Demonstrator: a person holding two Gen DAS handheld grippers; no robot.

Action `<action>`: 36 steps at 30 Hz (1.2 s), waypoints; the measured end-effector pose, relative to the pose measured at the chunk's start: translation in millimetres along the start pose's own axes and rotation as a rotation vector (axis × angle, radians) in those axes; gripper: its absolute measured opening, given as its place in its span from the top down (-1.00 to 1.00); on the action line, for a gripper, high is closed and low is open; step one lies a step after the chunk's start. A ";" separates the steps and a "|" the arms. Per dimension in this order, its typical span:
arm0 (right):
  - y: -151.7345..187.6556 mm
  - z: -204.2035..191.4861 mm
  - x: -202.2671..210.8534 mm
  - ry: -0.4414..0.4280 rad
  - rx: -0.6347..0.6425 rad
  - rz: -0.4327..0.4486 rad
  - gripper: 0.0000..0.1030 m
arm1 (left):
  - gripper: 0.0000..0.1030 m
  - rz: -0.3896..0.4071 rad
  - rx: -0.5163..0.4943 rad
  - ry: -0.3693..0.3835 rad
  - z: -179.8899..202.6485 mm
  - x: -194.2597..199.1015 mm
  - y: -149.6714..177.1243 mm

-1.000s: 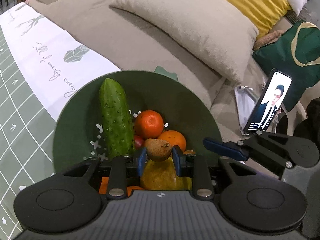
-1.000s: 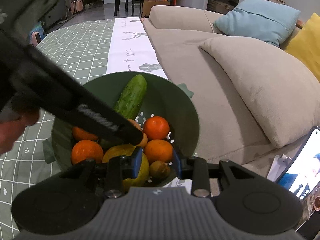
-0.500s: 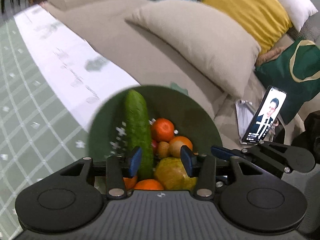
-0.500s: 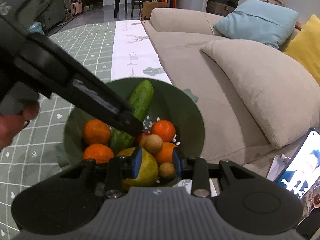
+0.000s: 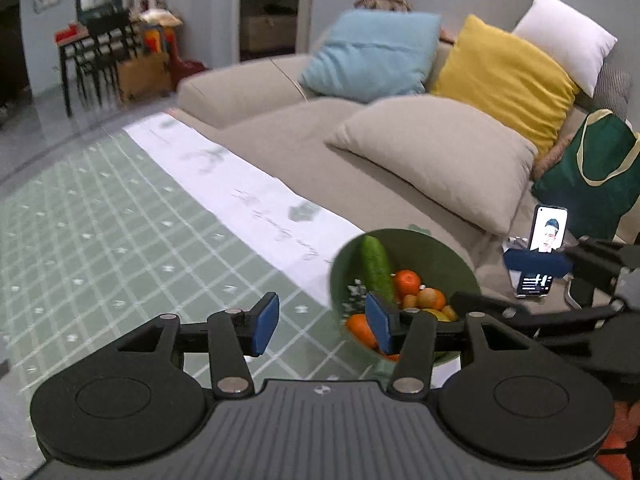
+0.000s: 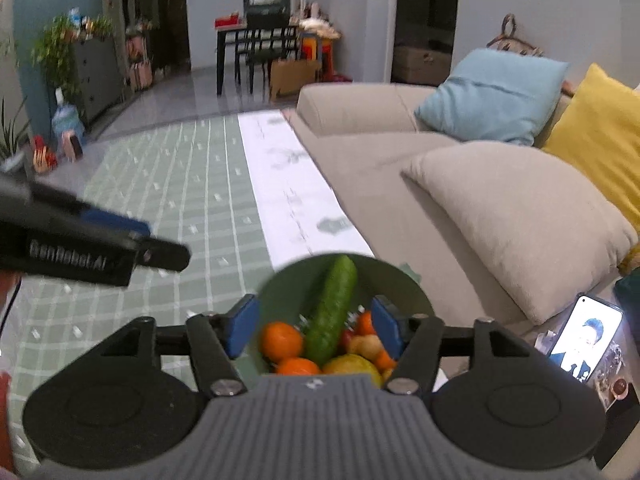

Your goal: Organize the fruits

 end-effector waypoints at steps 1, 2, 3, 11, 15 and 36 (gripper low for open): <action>-3.7 -6.4 5.3 0.005 -0.004 0.016 -0.24 | -0.18 0.014 -0.004 -0.012 -3.9 6.9 1.0; -5.9 -12.3 11.6 0.011 -0.011 0.032 -0.28 | -0.19 0.029 -0.005 -0.026 -7.9 14.5 2.9; -8.0 -18.1 18.0 0.018 -0.020 0.047 -0.32 | -0.19 0.044 -0.004 -0.041 -12.4 22.0 4.8; -3.4 -56.0 55.2 0.060 -0.082 0.128 -0.58 | -0.45 0.148 0.012 -0.150 -45.2 62.3 22.7; 17.1 -67.8 61.9 0.109 -0.061 0.142 -0.60 | -0.51 0.168 0.027 -0.215 -57.8 70.0 38.7; 78.5 -78.1 33.8 0.124 0.001 0.063 -0.66 | -0.63 -0.005 0.070 -0.268 -69.6 50.5 111.5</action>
Point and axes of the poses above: each gripper's, at about its wrist camera, not at the fingertips, and x roughly against the way its jaws point, z to its right, y to its underside, the point moved 9 cm from there along -x, roughly the way its jaws point, and after that the axes turned 9 degrees about z, right-handed, at the moved point
